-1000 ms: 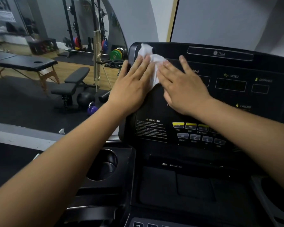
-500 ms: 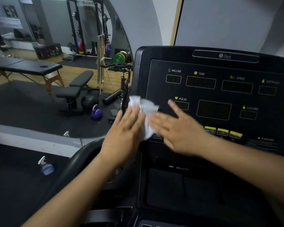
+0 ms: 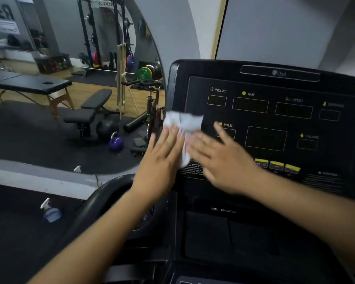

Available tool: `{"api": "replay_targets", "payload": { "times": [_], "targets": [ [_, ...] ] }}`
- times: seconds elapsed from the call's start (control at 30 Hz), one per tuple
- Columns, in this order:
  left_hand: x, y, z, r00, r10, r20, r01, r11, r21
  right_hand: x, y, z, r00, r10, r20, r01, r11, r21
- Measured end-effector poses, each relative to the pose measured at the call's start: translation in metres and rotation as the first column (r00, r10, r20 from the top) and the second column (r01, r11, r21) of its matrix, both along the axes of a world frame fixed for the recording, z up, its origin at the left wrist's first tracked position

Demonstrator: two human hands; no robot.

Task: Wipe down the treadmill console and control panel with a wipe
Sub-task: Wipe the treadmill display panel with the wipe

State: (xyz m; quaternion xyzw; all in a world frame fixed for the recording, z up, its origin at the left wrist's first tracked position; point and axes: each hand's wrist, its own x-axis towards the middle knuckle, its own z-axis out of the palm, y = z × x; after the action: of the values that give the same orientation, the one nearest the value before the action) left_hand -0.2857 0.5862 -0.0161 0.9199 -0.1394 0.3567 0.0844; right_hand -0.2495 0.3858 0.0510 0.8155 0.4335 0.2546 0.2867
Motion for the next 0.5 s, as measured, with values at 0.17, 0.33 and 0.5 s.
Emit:
{"api": "replay_targets", "payload": {
  "times": [0.17, 0.33, 0.5],
  "targets": [
    [-0.032, 0.006, -0.025, 0.993, -0.006, -0.121, 0.014, 0.997, 0.071, -0.018, -0.007, -0.019, 0.995, 0.034, -0.093, -0.045, 0.992, -0.117],
    [0.028, 0.005, 0.065, 0.993, 0.087, -0.078, -0.085, 0.996, 0.022, 0.024, 0.024, 0.056, 0.989, -0.142, 0.041, 0.142, 0.990, 0.002],
    [0.060, 0.006, 0.124, 0.994, 0.094, -0.050, -0.096, 0.995, -0.031, 0.047, 0.041, 0.098, 0.981, -0.188, 0.057, 0.177, 0.972, 0.156]
  ]
}}
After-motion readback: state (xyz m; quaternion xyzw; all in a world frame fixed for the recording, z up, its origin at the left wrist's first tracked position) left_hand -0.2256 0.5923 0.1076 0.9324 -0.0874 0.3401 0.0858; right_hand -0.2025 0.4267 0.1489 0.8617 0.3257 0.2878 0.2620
